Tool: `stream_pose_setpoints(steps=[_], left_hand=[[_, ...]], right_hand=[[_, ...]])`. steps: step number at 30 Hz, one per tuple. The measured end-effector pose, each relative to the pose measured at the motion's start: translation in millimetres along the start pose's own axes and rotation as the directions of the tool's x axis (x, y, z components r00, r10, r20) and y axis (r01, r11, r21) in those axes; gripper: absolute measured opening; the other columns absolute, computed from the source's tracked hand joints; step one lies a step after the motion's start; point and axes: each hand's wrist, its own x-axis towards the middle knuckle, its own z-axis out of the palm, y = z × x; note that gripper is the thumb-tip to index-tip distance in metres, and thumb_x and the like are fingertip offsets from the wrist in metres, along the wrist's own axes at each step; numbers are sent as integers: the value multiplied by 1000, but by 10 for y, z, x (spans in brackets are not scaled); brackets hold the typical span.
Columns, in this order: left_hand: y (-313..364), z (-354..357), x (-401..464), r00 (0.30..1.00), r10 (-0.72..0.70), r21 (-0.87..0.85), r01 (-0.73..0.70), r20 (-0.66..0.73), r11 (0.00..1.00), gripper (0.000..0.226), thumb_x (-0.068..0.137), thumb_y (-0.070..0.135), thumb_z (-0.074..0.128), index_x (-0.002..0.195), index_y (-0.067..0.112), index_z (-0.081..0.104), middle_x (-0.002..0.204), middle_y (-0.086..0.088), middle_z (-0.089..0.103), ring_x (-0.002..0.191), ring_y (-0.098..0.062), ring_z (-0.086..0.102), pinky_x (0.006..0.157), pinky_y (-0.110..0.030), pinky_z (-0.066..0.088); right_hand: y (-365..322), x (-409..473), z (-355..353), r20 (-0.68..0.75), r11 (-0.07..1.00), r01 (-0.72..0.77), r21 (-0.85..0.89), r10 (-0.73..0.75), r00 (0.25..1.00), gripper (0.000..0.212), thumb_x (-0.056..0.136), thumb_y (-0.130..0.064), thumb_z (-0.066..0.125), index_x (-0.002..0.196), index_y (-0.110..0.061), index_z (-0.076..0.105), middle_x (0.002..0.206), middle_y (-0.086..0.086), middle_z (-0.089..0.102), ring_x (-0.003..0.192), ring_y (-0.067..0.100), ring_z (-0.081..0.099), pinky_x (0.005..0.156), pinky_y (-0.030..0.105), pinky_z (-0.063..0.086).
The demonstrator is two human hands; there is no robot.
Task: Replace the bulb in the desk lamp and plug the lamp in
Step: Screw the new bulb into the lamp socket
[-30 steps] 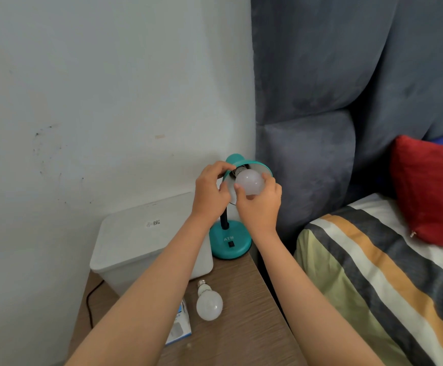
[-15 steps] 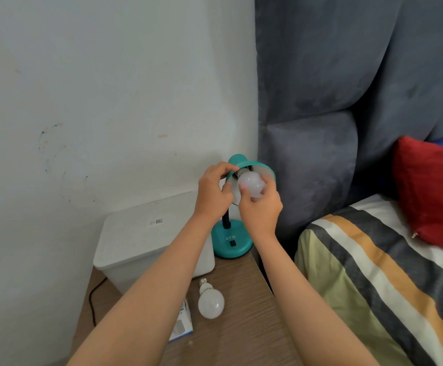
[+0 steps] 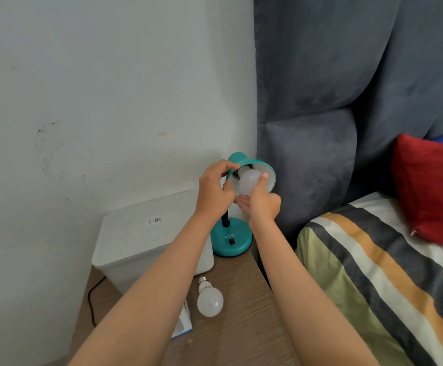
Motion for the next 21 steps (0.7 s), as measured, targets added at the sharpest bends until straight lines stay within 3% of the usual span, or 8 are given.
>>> stream_pose_setpoints(steps=[2, 4, 6, 9, 11, 15, 18, 21], left_hand=[[-6, -15, 6, 1000, -7, -8, 6, -3, 1000, 40, 75, -13, 52, 100, 16, 63, 103, -4, 65, 97, -12, 60, 87, -6, 43], [-13, -25, 12, 1000, -9, -15, 9, -4, 1000, 40, 75, -13, 52, 99, 17, 63, 102, -4, 65, 96, -12, 60, 87, -7, 44], [-17, -18, 12, 1000, -13, -25, 13, -11, 1000, 41, 74, -13, 52, 99, 17, 64, 102, -5, 65, 96, -13, 61, 88, -9, 44], [-17, -8, 4, 1000, -23, -29, 22, -12, 999, 41, 75, -14, 52, 99, 18, 64, 102, -4, 65, 96, -13, 61, 88, -8, 44], [-21, -16, 15, 1000, -18, -27, 18, -9, 999, 40, 75, -13, 53, 99, 17, 63, 102, -5, 66, 96, -13, 61, 87, -8, 45], [-5, -3, 29, 1000, -7, -13, 7, -6, 1000, 40, 74, -13, 52, 99, 17, 63, 102, -4, 66, 96, -13, 61, 87, -9, 45], [-6, 5, 6, 1000, 4, -15, -5, -13, 1000, 41, 74, -14, 51, 99, 16, 63, 101, -5, 66, 96, -13, 60, 87, -8, 44], [-14, -15, 21, 1000, 1, -19, -1, -15, 1000, 39, 75, -13, 52, 98, 16, 63, 101, -4, 66, 95, -12, 60, 85, -6, 43]], right_hand=[[-9, -19, -10, 54, 980, 82, -179, -73, 996, 57, 90, -57, 44, 80, -3, 60, 75, 12, 69, 61, 19, 70, 58, 30, 58], [29, -26, -53, 113, 885, 269, -380, -244, 963, 64, 86, -61, 47, 94, 0, 62, 87, 11, 68, 78, 22, 70, 58, 26, 52], [37, -21, -111, 165, 797, 409, -445, -376, 912, 60, 80, -52, 64, 111, -1, 55, 103, 9, 63, 91, 21, 63, 65, 25, 46], [17, -18, -142, 224, 709, 533, -462, -489, 843, 55, 79, -30, 74, 121, -6, 47, 108, 9, 62, 88, 18, 60, 62, 13, 40], [49, 11, -131, 198, 721, 513, -465, -480, 855, 56, 76, -34, 76, 118, -9, 48, 103, 9, 65, 87, 19, 64, 58, 7, 40], [68, 36, -58, 80, 907, 292, -305, -281, 956, 52, 77, -54, 65, 89, -2, 62, 76, 15, 72, 65, 21, 72, 67, 38, 61], [19, 14, -84, 103, 928, 215, -305, -192, 976, 67, 84, -59, 54, 70, 6, 66, 64, 19, 70, 49, 16, 69, 61, 35, 61], [28, 14, -123, 118, 847, 298, -440, -274, 954, 69, 84, -63, 49, 78, 3, 66, 69, 13, 71, 57, 12, 67, 62, 26, 56]])
